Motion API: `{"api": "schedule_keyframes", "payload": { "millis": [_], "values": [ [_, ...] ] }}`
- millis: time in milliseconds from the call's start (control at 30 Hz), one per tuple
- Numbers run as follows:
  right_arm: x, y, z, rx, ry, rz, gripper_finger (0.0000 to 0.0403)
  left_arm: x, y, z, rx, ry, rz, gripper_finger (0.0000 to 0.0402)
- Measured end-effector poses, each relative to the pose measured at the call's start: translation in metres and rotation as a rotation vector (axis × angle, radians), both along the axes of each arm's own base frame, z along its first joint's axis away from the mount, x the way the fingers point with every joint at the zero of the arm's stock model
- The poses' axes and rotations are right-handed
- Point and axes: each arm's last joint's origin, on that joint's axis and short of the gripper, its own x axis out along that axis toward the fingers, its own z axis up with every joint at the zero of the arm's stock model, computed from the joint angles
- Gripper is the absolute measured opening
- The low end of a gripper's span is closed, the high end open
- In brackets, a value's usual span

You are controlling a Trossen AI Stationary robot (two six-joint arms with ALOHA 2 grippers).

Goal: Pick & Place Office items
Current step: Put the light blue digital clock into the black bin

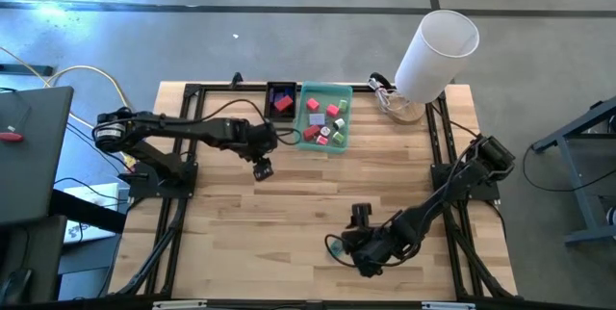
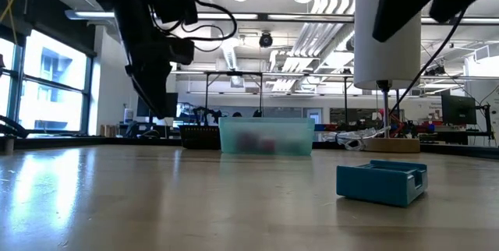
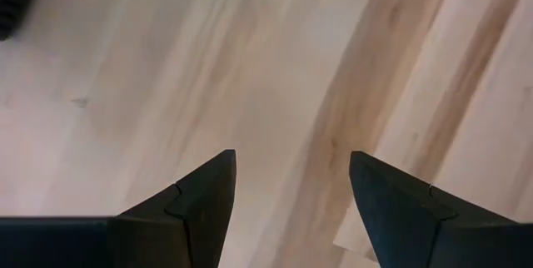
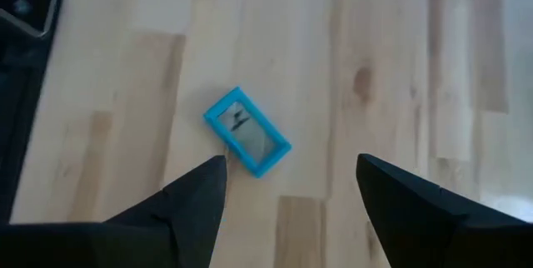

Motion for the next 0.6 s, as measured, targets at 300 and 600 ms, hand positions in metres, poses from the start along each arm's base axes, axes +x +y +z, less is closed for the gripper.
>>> {"api": "schedule_keyframes", "payload": {
  "millis": [300,600],
  "values": [
    [-0.004,-0.002,-0.007,-0.011,0.089,0.003,0.0258,0.003,-0.014,0.0,-0.001,-0.005,-0.037,0.0224],
    [0.014,-0.002,-0.029,-0.04,0.122,0.136,0.0258,0.006,-0.021,0.001,-0.002,-0.037,-0.054,0.0224]
  ]
}}
